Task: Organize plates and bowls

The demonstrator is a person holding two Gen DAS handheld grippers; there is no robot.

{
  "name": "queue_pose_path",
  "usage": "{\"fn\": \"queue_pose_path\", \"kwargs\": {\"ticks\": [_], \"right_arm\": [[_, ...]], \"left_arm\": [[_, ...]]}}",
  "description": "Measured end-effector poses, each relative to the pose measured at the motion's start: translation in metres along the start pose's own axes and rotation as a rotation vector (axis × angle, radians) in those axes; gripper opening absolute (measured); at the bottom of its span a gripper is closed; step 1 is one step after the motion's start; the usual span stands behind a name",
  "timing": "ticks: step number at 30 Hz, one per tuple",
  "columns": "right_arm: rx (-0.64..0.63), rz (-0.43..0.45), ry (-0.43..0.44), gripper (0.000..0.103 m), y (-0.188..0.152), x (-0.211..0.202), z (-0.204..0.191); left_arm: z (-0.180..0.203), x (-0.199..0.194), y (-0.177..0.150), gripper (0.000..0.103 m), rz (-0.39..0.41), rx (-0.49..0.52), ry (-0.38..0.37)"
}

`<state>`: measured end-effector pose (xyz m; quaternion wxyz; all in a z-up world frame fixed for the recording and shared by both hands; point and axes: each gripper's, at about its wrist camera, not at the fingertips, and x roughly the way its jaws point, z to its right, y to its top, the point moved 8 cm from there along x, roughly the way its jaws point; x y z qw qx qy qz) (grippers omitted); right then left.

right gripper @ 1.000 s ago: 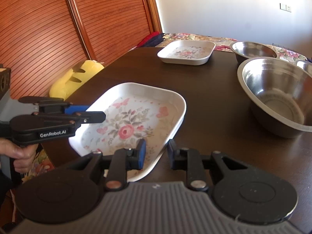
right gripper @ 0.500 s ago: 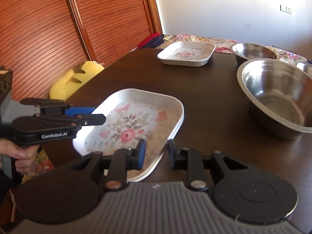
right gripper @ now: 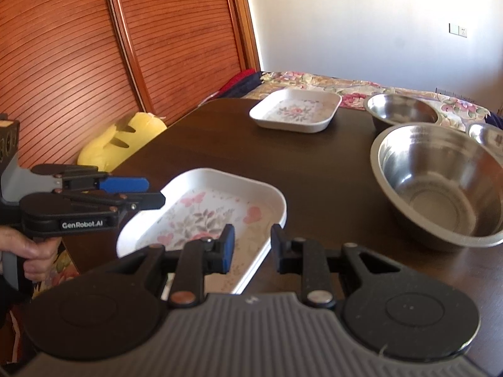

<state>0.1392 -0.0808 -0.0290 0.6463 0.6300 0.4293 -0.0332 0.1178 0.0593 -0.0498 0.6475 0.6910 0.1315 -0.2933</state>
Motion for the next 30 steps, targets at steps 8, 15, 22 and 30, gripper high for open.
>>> {"fn": "queue_pose_path", "kwargs": {"ticks": [8,15,22,30], "right_arm": [[-0.038,0.044,-0.026,0.047,0.043,0.008,0.012],[-0.063,0.033,-0.059,0.053,0.086,0.038,0.026],[-0.056,-0.018,-0.082,0.053,0.116,0.081,0.047],[-0.028,-0.094,-0.097,0.053,0.126,0.120,0.069]], "left_arm": [[-0.013,0.018,0.036,0.074,0.039,0.017,0.011],[-0.028,0.051,0.076,0.074,0.052,0.026,0.010],[-0.044,0.096,0.103,0.074,0.026,0.037,0.005],[-0.063,0.139,0.113,0.069,-0.010,0.012,0.005]]}}
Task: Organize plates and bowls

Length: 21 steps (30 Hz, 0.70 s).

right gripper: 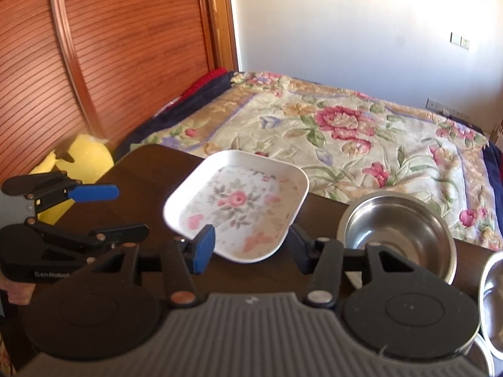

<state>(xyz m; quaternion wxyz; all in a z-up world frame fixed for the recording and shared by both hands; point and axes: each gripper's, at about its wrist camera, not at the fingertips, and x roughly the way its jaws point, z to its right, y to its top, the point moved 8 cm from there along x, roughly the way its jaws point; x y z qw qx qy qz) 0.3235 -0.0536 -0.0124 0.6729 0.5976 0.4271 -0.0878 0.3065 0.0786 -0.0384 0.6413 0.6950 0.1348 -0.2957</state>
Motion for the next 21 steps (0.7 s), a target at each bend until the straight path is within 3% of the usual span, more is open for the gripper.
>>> {"fn": "queue_pose_path", "kwargs": {"ticks": [7,17,21], "right_arm": [[0.003,-0.065,-0.020,0.053,0.002,0.026,0.010],[0.008,-0.125,-0.021,0.046,0.008,0.045,0.018],[0.013,-0.135,-0.028,0.046,0.006,0.048,0.024]], "left_arm": [[-0.014,0.027,0.006,0.068,-0.017,-0.021,-0.009],[-0.022,0.059,0.010,0.051,-0.043,-0.050,-0.018],[-0.024,0.067,0.010,0.050,-0.052,-0.061,-0.022]]}}
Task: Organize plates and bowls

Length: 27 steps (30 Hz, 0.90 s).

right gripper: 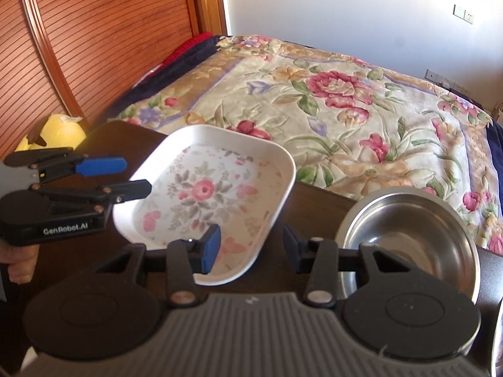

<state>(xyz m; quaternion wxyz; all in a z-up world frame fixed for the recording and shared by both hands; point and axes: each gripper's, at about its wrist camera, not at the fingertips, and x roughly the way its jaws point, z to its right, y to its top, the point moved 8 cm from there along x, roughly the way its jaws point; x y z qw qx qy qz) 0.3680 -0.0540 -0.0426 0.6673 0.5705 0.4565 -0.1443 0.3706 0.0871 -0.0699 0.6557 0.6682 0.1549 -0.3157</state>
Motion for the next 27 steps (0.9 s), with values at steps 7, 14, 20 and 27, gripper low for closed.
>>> {"fn": "queue_pose_path", "kwargs": {"ticks": [7,14,20,27], "right_arm": [[0.016,-0.022,0.019,0.039,-0.001,0.008,0.004],[-0.015,-0.042,0.021,0.028,-0.003,0.012,-0.002],[-0.045,-0.070,0.029,0.027,-0.003,0.015,-0.006],[-0.072,-0.073,0.028,0.026,-0.003,0.015,-0.009]], "left_arm": [[-0.003,0.009,-0.001,0.037,-0.018,-0.002,0.005],[-0.004,0.011,-0.001,0.027,-0.013,-0.011,-0.003],[-0.002,0.010,-0.002,0.023,-0.011,-0.019,-0.020],[-0.001,0.009,-0.003,0.023,-0.012,-0.029,-0.032]]}}
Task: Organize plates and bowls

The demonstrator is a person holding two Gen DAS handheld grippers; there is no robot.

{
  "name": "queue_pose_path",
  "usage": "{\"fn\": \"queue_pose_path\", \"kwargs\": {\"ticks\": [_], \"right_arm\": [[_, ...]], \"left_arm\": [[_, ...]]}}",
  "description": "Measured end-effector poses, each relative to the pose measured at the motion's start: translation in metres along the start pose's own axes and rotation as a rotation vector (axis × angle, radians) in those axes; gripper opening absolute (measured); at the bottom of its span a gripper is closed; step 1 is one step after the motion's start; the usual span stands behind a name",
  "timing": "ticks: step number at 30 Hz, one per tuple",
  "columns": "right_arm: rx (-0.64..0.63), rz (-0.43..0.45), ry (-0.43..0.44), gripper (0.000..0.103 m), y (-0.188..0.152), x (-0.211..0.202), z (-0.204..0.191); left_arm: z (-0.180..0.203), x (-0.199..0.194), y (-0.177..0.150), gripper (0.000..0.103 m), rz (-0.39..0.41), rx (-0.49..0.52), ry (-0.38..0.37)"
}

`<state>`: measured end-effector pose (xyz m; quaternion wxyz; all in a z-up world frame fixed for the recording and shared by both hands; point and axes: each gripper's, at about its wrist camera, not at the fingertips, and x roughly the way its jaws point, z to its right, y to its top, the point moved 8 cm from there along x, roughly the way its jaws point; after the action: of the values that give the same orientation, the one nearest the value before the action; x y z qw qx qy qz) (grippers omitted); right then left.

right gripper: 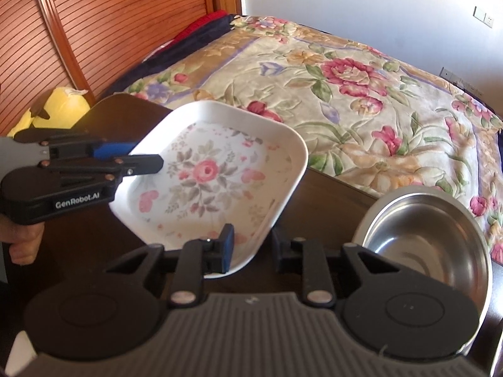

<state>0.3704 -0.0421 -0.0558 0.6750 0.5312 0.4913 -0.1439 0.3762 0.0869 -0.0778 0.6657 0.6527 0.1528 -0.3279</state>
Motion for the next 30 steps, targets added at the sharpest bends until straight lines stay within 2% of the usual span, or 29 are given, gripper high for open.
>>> {"fn": "queue_pose_path", "kwargs": {"ticks": [7,16,30], "right_arm": [[-0.007,0.030,0.034,0.019,-0.003,-0.007,-0.002],[0.012,0.076,0.053,0.019,-0.005,-0.021,-0.007],[0.022,0.158,0.064,0.019,-0.013,-0.065,-0.012]], "left_arm": [[-0.006,-0.007,-0.002,0.023,-0.006,-0.026,0.009],[-0.003,-0.030,-0.006,0.023,0.003,-0.023,0.015],[0.020,-0.088,-0.004,0.023,0.070,0.007,0.015]]}}
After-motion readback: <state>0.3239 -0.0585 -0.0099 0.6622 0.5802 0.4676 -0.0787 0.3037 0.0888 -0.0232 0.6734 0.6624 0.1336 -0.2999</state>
